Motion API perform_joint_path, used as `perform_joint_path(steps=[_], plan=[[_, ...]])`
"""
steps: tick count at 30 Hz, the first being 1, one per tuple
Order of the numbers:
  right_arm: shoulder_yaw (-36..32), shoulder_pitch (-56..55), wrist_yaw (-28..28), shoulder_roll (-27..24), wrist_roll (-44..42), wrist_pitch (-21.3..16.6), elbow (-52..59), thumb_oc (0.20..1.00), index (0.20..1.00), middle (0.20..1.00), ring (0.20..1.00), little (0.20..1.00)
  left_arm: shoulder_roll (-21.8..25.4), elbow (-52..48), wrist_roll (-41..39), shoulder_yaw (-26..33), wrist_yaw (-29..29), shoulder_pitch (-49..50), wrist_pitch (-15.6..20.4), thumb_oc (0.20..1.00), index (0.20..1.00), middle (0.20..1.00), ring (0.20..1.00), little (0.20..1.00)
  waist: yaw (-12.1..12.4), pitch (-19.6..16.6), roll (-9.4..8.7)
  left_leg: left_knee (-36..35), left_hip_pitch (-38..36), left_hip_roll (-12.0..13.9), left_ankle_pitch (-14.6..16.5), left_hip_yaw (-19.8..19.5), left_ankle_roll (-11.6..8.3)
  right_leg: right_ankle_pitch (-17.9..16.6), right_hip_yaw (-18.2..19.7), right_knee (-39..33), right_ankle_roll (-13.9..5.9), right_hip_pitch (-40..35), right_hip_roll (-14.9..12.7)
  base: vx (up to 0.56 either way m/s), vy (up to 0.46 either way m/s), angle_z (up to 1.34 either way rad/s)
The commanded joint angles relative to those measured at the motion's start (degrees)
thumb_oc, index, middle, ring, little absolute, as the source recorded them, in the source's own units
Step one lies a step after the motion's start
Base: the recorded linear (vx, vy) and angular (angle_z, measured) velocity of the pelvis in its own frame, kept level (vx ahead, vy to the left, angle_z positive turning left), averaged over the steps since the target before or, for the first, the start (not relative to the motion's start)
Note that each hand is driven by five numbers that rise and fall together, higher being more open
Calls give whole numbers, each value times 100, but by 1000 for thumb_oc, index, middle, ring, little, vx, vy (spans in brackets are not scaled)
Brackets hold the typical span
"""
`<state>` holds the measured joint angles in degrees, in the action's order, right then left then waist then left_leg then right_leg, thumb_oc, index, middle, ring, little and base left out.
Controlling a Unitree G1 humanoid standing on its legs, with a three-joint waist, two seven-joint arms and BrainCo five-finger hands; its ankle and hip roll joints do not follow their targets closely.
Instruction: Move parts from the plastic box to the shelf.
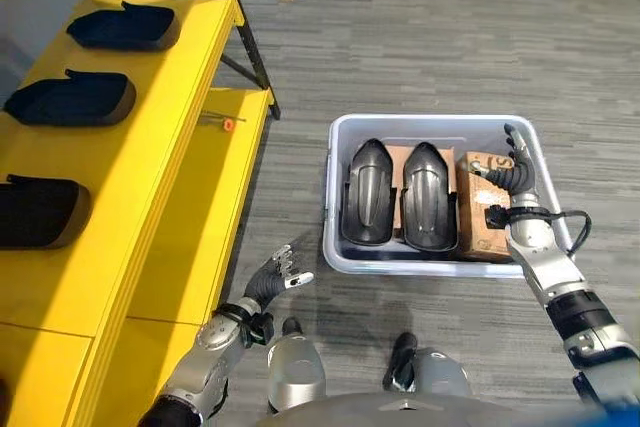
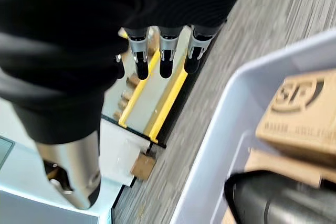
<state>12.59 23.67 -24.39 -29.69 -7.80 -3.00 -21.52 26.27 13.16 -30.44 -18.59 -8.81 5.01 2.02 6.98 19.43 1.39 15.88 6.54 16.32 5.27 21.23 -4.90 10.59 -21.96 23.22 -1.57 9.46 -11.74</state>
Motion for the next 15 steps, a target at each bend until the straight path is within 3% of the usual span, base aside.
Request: perform_joint_path(steps=[1, 9, 15], plan=[[-39, 248, -117, 83, -339, 113, 3, 1000, 1000, 1000, 1000, 1000, 149, -278, -125, -195, 20, 116, 248, 1000, 1000, 1000, 1000, 1000, 74, 36, 13, -86, 281, 317, -468, -254, -56, -298, 68, 93, -515, 261, -557, -82, 7, 10], [108, 1430, -11, 25, -655, 462, -525, 1000, 1000, 1000, 1000, 1000, 142, -383, -355, -472, 119, -516, 174, 1000, 1000, 1000, 1000, 1000, 158, 704, 210, 252, 1111, 368, -504, -383, -96, -252, 87, 785, -491, 1266, -833, -117, 20, 9], [150, 1966, 186, -176, -862, 720, -1125, 1000, 1000, 1000, 1000, 1000, 148, -325, -539, -481, 227, -676, 206, 1000, 1000, 1000, 1000, 1000, 229, 1036, 228, 395, 1538, 369, -523, -425, -152, -180, 96, 1111, -482, 1743, -945, -86, 6, 1]])
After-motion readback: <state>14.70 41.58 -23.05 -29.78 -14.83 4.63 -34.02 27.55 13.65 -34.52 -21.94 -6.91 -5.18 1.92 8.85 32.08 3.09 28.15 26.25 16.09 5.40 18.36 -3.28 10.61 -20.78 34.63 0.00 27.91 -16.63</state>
